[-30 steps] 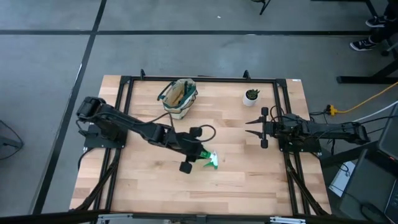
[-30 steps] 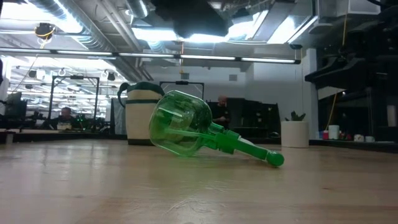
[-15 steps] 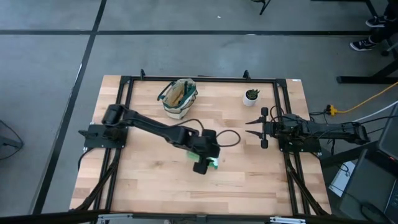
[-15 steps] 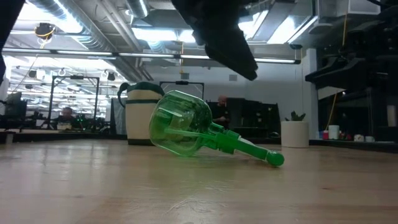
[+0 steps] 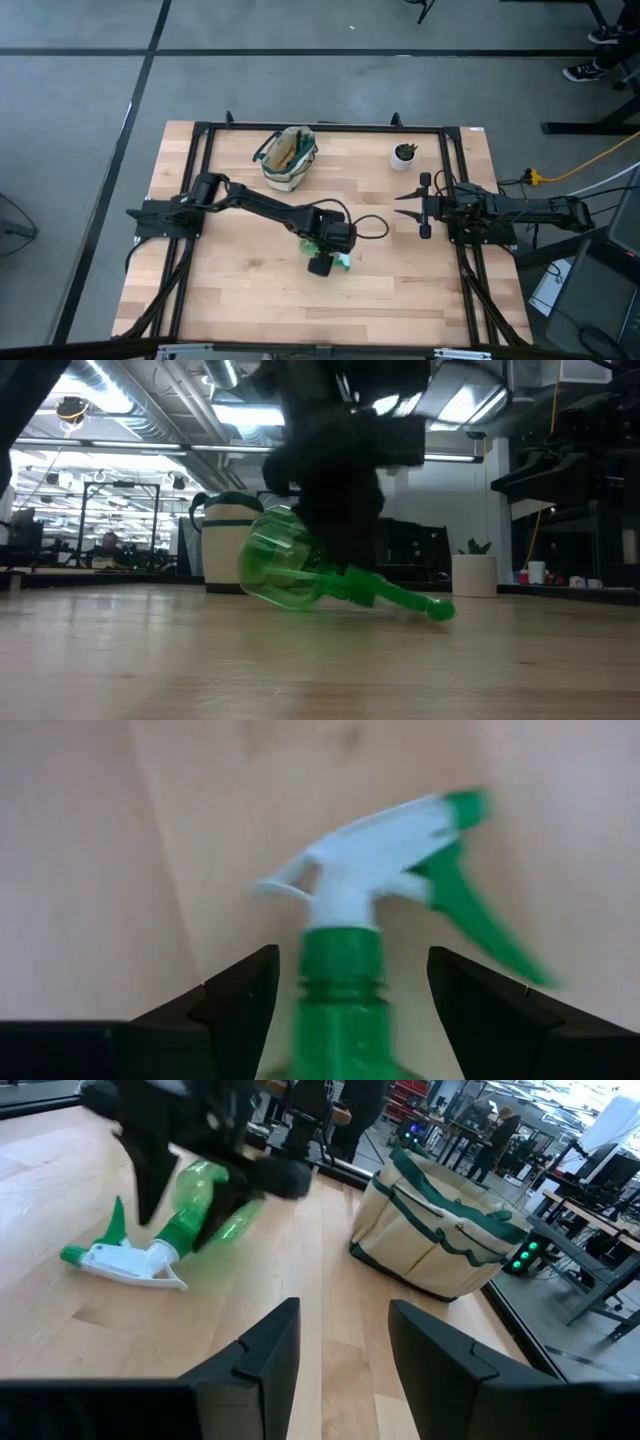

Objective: Pick & Place Garden tools in Gardening bag
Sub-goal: Put the spray bottle into the gardening bag

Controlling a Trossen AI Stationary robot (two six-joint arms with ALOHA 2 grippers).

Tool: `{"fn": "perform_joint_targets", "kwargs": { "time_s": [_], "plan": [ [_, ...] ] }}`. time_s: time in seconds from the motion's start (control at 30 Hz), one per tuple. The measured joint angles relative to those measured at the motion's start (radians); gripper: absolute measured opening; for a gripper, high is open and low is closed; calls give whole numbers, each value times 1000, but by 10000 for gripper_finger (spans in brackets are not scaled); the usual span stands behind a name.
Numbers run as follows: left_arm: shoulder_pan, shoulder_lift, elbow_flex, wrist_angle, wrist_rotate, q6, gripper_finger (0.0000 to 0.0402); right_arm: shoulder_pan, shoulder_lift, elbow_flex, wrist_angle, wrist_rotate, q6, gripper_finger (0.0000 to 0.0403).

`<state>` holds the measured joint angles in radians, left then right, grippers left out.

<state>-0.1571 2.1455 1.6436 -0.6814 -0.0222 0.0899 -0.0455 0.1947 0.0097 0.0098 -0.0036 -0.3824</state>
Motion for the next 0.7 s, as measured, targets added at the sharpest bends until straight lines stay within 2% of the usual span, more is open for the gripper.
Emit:
{"fn": "perform_joint_targets", "kwargs": {
  "time_s": [0.27,0.53,0.7],
  "plan": [
    [35,42,-1,-93,-9,2,227,0,0,0,0,0,0,158],
    [53,47,0,-101,-4,21,120,0,0,0,0,1,0,158],
    [54,47,0,-96,-7,82,119,0,0,0,0,2,0,158]
  ]
}}
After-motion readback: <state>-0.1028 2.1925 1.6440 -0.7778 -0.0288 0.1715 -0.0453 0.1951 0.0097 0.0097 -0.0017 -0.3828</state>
